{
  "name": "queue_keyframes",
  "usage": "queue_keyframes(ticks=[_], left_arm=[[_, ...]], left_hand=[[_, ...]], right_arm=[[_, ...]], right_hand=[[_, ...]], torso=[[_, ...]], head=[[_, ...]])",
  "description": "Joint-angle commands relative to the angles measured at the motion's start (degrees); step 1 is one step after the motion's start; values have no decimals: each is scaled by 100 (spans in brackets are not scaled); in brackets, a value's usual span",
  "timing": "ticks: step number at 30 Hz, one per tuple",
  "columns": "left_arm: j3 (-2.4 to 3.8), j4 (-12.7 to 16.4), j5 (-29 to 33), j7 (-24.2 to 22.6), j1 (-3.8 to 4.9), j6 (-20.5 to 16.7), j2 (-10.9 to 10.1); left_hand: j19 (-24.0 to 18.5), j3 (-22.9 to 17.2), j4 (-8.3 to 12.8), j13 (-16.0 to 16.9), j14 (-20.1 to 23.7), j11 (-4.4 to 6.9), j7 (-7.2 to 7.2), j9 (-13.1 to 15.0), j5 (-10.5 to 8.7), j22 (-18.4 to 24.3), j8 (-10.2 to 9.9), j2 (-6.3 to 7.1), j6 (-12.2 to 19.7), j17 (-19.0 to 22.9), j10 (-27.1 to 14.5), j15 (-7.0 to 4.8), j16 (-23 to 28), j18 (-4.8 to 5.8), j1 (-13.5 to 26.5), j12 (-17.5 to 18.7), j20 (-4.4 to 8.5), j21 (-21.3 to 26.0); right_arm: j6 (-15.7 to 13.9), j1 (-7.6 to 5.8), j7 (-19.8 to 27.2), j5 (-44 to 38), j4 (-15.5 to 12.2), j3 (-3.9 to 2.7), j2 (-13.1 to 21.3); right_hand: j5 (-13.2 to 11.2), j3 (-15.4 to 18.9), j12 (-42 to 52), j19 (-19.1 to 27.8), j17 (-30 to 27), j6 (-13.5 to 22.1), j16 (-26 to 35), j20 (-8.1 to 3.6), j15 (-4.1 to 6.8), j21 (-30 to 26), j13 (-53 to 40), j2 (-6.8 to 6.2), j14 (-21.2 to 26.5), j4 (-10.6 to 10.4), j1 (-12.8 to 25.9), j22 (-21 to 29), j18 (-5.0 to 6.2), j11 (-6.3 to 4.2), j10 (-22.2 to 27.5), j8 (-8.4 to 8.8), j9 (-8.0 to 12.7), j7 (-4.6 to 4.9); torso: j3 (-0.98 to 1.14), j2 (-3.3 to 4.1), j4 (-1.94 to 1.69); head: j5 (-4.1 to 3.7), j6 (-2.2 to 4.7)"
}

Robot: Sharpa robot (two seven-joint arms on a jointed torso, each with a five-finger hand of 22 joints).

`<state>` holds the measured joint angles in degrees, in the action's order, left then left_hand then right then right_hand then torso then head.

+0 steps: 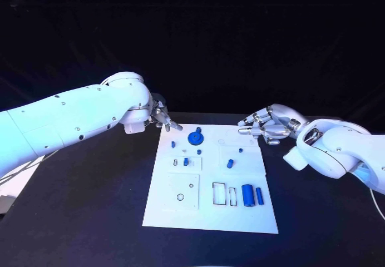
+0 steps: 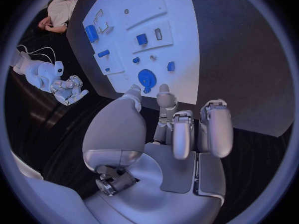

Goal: Assemble the parts on the task board

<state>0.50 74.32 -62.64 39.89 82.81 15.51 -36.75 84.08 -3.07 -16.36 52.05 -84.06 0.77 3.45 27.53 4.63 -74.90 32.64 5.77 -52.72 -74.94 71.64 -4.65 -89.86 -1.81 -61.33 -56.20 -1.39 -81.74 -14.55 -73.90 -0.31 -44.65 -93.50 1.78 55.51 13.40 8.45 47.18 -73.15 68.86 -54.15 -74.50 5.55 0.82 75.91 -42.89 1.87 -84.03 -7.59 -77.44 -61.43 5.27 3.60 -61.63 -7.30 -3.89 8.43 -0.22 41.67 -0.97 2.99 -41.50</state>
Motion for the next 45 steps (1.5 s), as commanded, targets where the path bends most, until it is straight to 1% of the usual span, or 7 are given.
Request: queue_keyframes(ticks=[1, 3, 9, 19, 27, 38, 45], left_arm=[[-12, -340, 192, -51, 30, 417, 175], [-40, -670, 122, -168, 34, 533, 338], [-119, -1243, -150, -356, -31, 699, 633], [-154, -1800, -127, -518, -262, 790, 933], [-158, -1943, -1, -558, -361, 892, 1033], [-159, -1984, 30, -552, -381, 956, 1078], [-159, -1988, 37, -551, -382, 1001, 1095]], left_hand=[[85, 64, 0, -178, -594, -49, 54, -101, 18, -536, -129, -41, 91, -1506, -124, 68, -14, -94, -150, 165, -65, 75], [77, 98, -2, -183, -594, -68, 70, -159, 22, -517, -174, -114, 62, -1506, -125, 90, -14, -101, -260, 155, -93, 99], [98, 160, -17, -115, -594, -61, 58, -193, 20, -552, -172, -169, -22, -1506, -64, 90, -14, -93, -301, 67, -105, 73], [119, 236, -29, -24, -594, -36, 26, -220, 24, -580, -145, -319, -137, -1506, 16, 72, -14, -87, -300, -56, -98, 52], [142, 352, -33, 33, -594, -18, 4, -227, 17, -618, -117, -366, -198, -1506, 59, 57, -14, -77, -221, -134, -85, 21], [171, 405, -10, 80, -594, 11, -30, -207, 26, -671, -63, -433, -271, -1506, 103, 35, -14, -63, -278, -201, -67, -25], [180, 404, 24, 94, -594, 39, -62, -167, 32, -691, 1, -517, -318, -1506, 124, 11, -14, -59, -473, -238, -43, -37]], right_arm=[[48, 7, 54, -41, 9, 2, -15], [43, 9, 63, -41, 19, 2, -25], [42, 13, 74, -47, 26, 3, -39], [50, 17, 91, -72, 63, 3, -81], [58, 19, 99, -77, 73, 3, -102], [66, 20, 98, -78, 75, 3, -110], [72, 20, 99, -78, 77, 3, -114]], right_hand=[[-21, 33, 3, 44, -3, 33, 16, 3, -19, -24, 8, -1, -121, -6, 48, 0, 77, 12, 24, -28, -7, 25], [-14, 33, 6, 42, 0, 34, 15, 3, -19, -24, 11, 7, -123, -4, 38, -1, 77, 11, 22, -30, -7, 24], [10, 36, 11, 40, 4, 39, 12, 2, -17, -27, 18, 23, -126, 2, 13, 0, 77, 8, 21, -35, -7, 23], [33, 39, 15, 35, 6, 43, 12, 1, -15, -26, 24, 38, -127, 5, -6, -3, 76, 7, 21, -39, -7, 22], [33, 39, 15, 35, 6, 43, 12, 1, -15, -26, 24, 38, -127, 5, -6, -3, 76, 7, 21, -39, -7, 22], [48, 42, 16, 35, 1, 43, 16, 1, -15, -28, 29, 46, -127, 7, -17, 0, 77, 6, 22, -43, -7, 22], [48, 42, 16, 35, 1, 43, 16, 1, -15, -28, 29, 46, -127, 7, -17, 0, 77, 6, 22, -43, -7, 22]], torso=[[-13, 9, 2], [-19, 13, 11], [-33, 29, 18], [-32, 29, 25], [-20, 21, 23], [-19, 16, 19], [-19, 17, 17]], head=[[7, 23], [22, 38], [37, 39], [43, 21], [31, 0], [37, -13], [36, -20]])
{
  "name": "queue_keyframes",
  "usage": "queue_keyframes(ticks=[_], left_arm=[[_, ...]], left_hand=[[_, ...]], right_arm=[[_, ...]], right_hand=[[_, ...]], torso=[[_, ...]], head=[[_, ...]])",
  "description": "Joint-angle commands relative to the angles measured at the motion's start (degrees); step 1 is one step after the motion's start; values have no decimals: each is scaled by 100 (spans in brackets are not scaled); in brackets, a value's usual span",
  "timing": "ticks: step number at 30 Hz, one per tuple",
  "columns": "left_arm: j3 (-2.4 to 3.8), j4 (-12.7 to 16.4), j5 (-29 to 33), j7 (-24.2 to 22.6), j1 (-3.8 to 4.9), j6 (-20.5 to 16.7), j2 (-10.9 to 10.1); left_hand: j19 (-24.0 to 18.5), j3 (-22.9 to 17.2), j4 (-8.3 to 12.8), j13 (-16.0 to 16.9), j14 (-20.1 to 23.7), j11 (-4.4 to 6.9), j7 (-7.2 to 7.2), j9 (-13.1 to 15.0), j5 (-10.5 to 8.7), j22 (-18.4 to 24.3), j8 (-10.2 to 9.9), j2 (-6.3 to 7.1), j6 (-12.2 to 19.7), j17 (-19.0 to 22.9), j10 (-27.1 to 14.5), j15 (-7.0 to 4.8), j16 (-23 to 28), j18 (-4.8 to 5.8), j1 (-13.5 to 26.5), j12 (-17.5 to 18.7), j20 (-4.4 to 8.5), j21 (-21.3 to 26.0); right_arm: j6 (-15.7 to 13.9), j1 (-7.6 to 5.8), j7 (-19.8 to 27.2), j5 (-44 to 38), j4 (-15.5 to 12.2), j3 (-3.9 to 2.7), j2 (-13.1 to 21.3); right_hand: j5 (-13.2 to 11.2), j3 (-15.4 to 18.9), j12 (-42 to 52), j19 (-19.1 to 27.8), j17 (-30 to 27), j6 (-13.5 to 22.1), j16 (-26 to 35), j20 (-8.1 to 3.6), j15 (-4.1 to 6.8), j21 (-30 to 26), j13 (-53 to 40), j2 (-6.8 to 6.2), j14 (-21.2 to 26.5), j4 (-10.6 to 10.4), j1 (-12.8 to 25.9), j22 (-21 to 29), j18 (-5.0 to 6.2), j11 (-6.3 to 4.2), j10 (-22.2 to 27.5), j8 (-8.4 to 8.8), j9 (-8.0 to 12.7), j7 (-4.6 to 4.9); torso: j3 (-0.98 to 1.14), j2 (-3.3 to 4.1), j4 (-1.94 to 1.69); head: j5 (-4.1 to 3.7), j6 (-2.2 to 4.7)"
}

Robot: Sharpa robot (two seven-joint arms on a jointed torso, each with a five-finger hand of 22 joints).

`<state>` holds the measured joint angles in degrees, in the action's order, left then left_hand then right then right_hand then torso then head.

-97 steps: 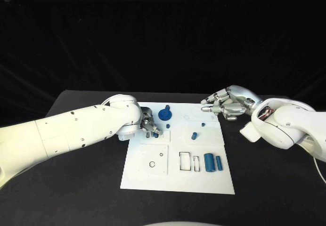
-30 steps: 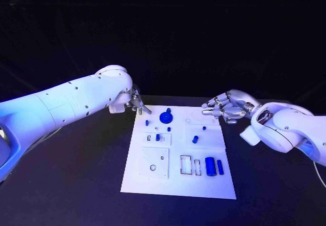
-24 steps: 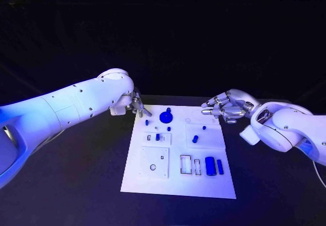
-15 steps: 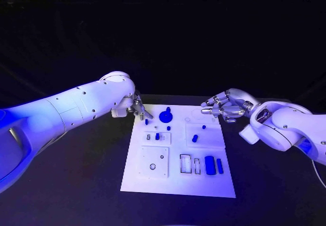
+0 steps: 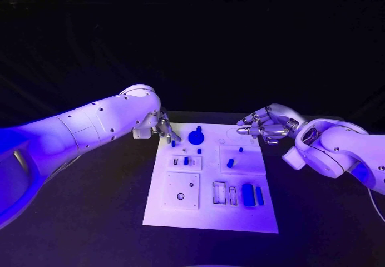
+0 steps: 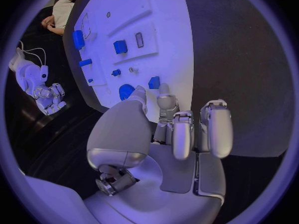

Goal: Assemble the parts on the task board

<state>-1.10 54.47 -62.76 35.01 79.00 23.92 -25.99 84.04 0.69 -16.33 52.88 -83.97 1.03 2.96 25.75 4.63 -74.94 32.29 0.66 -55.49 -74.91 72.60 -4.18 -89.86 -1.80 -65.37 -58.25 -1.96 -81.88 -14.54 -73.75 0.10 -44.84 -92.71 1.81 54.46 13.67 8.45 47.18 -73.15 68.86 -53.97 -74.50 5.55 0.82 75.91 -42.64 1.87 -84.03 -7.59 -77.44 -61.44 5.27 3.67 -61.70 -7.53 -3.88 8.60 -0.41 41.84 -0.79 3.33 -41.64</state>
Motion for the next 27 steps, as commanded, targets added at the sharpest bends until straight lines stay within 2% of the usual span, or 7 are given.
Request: queue_keyframes(ticks=[1, 21, 25, 27], left_arm=[[1, -3, 53, -63, -1, 167, 21], [-11, -44, 91, -43, -9, 239, 72], [-12, -51, 91, -45, -13, 201, 80], [-12, -53, 98, -50, -15, 175, 83]], left_hand=[[185, 26, 24, 17, -603, 16, -17, 17, 32, -691, 43, -12, -45, -1509, 33, -39, -14, -59, -89, -41, 16, -25], [206, -37, 72, 45, -603, 47, -50, 99, 34, -739, 126, -158, -66, -1509, 78, -66, -14, -47, -367, -96, 43, -61], [203, -227, 224, 28, -603, 74, -81, 123, 52, -739, 133, -319, -31, -1509, 76, -88, -14, -50, -688, -87, 60, -55], [203, -495, 424, 10, -603, 104, -112, 127, 76, -742, 114, -460, 26, -1509, 58, -115, -14, -50, -1043, -65, 81, -55]], right_arm=[[72, 5, 58, -58, -1, 0, -10], [81, 5, 60, -60, -10, 0, -13], [81, 5, 61, -62, -13, 0, -13], [81, 5, 61, -62, -13, 0, -13]], right_hand=[[21, 42, 16, 35, 1, 25, 16, 1, -15, -28, 5, 46, -127, 6, -16, 0, 77, 0, 28, -20, -7, 5], [21, 42, 16, 35, 1, 25, 16, 1, -15, -28, 5, 46, -127, 6, -16, 0, 77, 0, 28, -20, -7, 5], [21, 42, 16, 35, 1, 25, 16, 1, -15, -28, 5, 46, -127, 6, -16, 0, 77, 0, 28, -20, -7, 5], [30, 45, 18, 34, 0, 25, 17, 0, -14, -29, 9, 53, -128, 6, -24, 1, 77, 0, 29, -24, -8, 4]], torso=[[2, -1, -2], [-1, 2, 1], [-1, 0, 0], [-2, 0, 2]], head=[[2, -4], [-2, -29], [-3, -35], [-1, -39]])
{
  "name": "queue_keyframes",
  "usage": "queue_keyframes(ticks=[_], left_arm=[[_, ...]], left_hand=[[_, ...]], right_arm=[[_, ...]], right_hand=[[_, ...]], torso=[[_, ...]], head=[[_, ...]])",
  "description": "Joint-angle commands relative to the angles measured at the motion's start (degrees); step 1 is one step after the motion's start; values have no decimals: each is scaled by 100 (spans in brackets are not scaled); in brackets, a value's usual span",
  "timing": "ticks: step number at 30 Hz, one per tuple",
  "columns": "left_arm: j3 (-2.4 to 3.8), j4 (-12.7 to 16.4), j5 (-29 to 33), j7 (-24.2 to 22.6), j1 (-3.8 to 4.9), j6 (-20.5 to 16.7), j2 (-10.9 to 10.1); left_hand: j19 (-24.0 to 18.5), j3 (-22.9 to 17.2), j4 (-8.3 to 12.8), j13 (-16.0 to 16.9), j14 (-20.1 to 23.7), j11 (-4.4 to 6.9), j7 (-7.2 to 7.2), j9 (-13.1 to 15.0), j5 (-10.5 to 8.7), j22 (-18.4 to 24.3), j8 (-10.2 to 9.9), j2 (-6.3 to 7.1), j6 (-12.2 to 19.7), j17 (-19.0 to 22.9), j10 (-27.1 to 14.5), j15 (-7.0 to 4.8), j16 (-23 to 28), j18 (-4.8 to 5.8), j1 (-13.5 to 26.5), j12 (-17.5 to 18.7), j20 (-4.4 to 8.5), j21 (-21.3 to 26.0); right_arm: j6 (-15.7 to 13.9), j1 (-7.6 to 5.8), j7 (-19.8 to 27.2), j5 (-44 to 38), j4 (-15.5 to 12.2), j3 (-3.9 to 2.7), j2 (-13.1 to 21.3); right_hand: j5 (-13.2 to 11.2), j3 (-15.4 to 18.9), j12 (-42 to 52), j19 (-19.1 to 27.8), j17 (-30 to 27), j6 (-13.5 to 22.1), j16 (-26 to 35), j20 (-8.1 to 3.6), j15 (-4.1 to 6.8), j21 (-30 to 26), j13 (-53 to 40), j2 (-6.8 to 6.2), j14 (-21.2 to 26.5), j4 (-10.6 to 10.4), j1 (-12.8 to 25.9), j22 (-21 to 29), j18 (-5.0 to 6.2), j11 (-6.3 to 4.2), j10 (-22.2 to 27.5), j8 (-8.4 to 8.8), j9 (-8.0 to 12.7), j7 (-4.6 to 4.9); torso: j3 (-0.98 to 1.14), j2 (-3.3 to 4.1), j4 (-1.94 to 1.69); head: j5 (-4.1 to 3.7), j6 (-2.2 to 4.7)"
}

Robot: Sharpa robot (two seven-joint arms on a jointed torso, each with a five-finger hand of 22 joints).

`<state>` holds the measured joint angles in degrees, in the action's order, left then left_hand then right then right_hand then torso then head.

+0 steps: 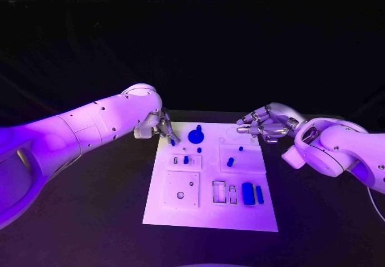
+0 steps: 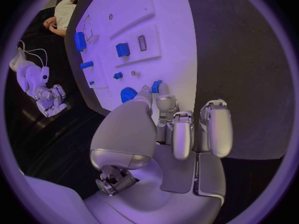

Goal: Assemble the parts on the task board

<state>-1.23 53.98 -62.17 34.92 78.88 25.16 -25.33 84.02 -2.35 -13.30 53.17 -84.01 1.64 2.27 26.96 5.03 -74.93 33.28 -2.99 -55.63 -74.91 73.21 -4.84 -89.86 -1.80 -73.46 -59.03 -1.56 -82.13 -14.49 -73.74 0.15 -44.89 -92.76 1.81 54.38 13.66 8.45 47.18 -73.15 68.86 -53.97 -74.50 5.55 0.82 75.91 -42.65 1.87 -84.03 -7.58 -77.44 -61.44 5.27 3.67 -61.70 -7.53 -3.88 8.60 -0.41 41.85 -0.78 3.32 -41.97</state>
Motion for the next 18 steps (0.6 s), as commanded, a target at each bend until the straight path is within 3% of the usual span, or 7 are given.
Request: queue_keyframes(ticks=[1, 3, 5, 7, 8, 9, 18], left_arm=[[0, -5, 49, -50, -4, 35, 18], [0, -3, 70, -76, -5, -4, 17], [0, 3, 109, -107, -7, -70, 10], [0, 10, 168, -137, -8, -137, 2], [0, 17, 203, -150, -8, -171, -4], [0, 25, 246, -160, -8, -210, -12], [-3, 455, 620, -178, -8, -487, -297]], left_hand=[[204, -384, 259, -33, -599, 57, -55, 5, 54, -745, -6, -149, 85, -1509, -23, -66, -14, -50, -459, 37, 57, -29], [200, -824, 497, -84, -599, 51, -29, 3, 83, -743, -41, -161, 165, -1509, -78, -73, -14, -51, -803, 113, 82, -22], [200, -1349, 562, -132, -599, 8, 22, 27, 73, -749, -34, -3, 182, -1509, -72, -39, -14, -48, -802, 165, 65, -21], [202, -2350, 594, -185, -599, -40, 28, 107, 47, -765, 26, 447, 190, -1509, -15, -25, -14, -50, -483, 188, 32, -22], [204, -2505, 608, -190, -599, -16, 25, 124, 52, -768, 42, 478, 186, -1509, -8, -16, -14, -48, -439, 187, 26, -23], [206, -3014, 624, -211, -599, -55, 32, 196, 23, -777, 108, 668, 191, -1509, 17, -19, -14, -46, -153, 181, 22, -22], [212, -3629, 854, -243, -599, -2, 32, 334, 7, -795, 232, 875, 225, -1509, 42, -8, -14, -45, 153, 167, 21, -23]], right_arm=[[76, 4, 56, -57, -8, 0, -4], [77, 4, 56, -57, -7, 0, -4], [77, 4, 56, -57, -6, 0, -4], [79, 4, 55, -57, -5, 0, -4], [82, 4, 54, -57, -5, 0, -3], [85, 4, 53, -57, -4, 0, -3], [103, 4, 40, -58, -6, 0, 11]], right_hand=[[36, 47, 19, 33, 0, 24, 18, 0, -14, -30, 12, 58, -128, 6, -28, 1, 77, -1, 30, -27, -8, 5], [36, 47, 19, 33, 0, 24, 18, 0, -14, -30, 12, 58, -128, 6, -28, 1, 77, -1, 30, -27, -8, 5], [36, 47, 19, 33, 0, 24, 18, 0, -14, -30, 12, 58, -128, 6, -28, 1, 77, -1, 30, -27, -8, 5], [36, 47, 19, 33, 0, 24, 18, 0, -14, -30, 12, 58, -128, 6, -28, 1, 77, -1, 30, -27, -8, 5], [36, 47, 19, 33, 0, 24, 18, 0, -14, -30, 12, 58, -128, 6, -28, 1, 77, -1, 30, -27, -8, 5], [36, 47, 19, 33, 0, 24, 18, 0, -14, -30, 12, 58, -128, 6, -28, 1, 77, -1, 30, -27, -8, 5], [38, 49, 19, 35, -2, 24, 20, 0, -14, -32, 13, 60, -128, 5, -29, 4, 78, -1, 30, -28, -8, 5]], torso=[[-1, 0, 2], [-2, 0, 3], [-2, -1, 2], [-2, -3, -1], [-2, -4, -2], [-1, -6, -5], [5, -11, -7]], head=[[-1, -8], [-1, -11], [-1, -15], [-6, -13], [-5, -17], [-5, -20], [5, -16]])
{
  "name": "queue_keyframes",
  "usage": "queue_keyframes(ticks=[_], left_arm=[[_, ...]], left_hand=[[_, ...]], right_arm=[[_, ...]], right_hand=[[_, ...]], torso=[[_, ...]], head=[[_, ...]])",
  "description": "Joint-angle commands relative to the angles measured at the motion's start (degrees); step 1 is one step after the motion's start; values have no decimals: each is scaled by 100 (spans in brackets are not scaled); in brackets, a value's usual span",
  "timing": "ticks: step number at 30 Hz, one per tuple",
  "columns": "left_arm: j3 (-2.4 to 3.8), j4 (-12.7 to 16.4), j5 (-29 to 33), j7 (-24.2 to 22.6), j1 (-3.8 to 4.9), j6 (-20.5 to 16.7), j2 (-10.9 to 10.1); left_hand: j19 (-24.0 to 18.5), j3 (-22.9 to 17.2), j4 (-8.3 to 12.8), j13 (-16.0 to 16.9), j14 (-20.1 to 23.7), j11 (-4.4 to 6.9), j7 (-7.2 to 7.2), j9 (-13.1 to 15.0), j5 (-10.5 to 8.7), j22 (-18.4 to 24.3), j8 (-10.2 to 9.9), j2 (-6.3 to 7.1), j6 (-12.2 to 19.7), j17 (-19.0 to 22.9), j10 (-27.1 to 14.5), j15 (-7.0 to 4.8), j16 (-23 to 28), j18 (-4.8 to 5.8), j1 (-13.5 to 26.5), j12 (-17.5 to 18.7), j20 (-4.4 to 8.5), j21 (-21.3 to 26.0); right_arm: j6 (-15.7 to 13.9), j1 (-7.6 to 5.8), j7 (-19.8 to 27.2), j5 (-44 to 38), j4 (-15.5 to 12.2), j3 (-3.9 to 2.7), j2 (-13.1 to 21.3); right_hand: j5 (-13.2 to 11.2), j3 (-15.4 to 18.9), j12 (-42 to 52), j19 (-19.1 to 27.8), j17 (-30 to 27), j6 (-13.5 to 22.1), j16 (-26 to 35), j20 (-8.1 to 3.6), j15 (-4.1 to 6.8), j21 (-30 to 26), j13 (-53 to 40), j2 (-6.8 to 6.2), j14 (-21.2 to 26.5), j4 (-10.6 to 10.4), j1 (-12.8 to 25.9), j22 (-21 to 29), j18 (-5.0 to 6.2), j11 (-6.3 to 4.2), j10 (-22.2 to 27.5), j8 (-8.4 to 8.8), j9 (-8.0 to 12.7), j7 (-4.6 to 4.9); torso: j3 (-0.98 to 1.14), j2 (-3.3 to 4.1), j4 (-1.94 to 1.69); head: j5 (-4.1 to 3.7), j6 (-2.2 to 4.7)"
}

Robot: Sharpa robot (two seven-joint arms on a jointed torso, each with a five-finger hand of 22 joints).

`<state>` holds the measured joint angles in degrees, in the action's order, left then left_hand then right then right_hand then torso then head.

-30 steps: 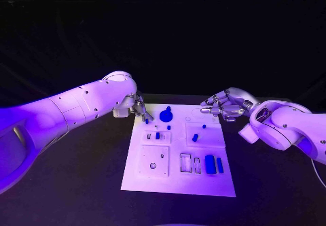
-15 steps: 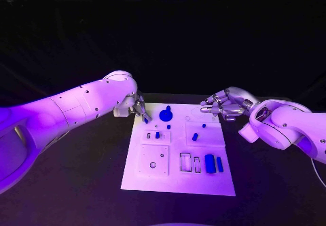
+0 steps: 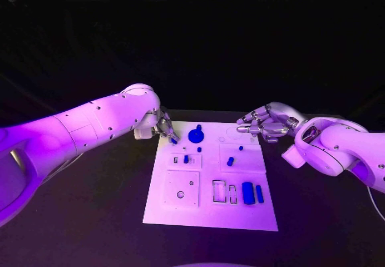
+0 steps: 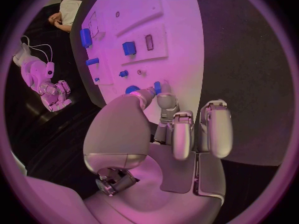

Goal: Assemble the parts on the task board

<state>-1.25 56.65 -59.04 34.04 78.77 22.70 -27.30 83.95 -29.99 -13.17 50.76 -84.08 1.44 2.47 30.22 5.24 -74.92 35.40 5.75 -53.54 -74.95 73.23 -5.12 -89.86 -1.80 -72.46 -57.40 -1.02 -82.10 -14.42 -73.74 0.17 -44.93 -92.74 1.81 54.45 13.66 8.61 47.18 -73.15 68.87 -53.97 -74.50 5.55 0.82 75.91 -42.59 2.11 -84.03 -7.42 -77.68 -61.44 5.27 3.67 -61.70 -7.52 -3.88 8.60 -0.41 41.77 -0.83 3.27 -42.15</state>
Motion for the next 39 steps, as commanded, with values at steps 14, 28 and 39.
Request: queue_keyframes(ticks=[14, 28, 39], left_arm=[[-50, 1577, 71, -309, -91, -932, -952], [-110, 2145, -403, -544, -405, -1365, -1246], [-118, 2171, -458, -469, -510, -1273, -1218]], left_hand=[[277, -1016, 957, 117, -592, 38, -12, 67, -25, -899, 87, 128, -17, -1505, 154, 11, -14, -15, 154, -134, -19, -131], [303, -1058, 995, 166, -592, 48, -25, 79, -30, -946, 101, 207, -38, -1505, 202, 8, -14, -1, 171, -186, -9, -180], [306, -1071, 1003, 179, -592, 51, -28, 81, -30, -952, 104, 222, -46, -1505, 216, 6, -14, 0, 171, -200, -7, -185]], right_arm=[[103, 4, 29, -52, -18, 1, 38], [106, 4, 33, -45, -18, 3, 46], [111, 6, 38, -44, -18, 6, 44]], right_hand=[[39, 42, 21, 33, -2, 25, 21, -1, -14, -32, 10, 41, -128, -20, 2, 4, 77, 0, 30, -32, -8, 5], [44, 58, 25, 35, -4, 27, 24, -1, -15, -37, 17, 57, -128, -41, 20, 9, 78, 1, 30, -37, -8, 7], [44, 58, 25, 35, -4, 27, 24, -1, -15, -37, 17, 57, -128, -41, 20, 9, 78, 1, 30, -37, -8, 7]], torso=[[16, -50, -59], [12, -52, -60], [16, -51, -60]], head=[[-9, -16], [19, -34], [29, -55]])
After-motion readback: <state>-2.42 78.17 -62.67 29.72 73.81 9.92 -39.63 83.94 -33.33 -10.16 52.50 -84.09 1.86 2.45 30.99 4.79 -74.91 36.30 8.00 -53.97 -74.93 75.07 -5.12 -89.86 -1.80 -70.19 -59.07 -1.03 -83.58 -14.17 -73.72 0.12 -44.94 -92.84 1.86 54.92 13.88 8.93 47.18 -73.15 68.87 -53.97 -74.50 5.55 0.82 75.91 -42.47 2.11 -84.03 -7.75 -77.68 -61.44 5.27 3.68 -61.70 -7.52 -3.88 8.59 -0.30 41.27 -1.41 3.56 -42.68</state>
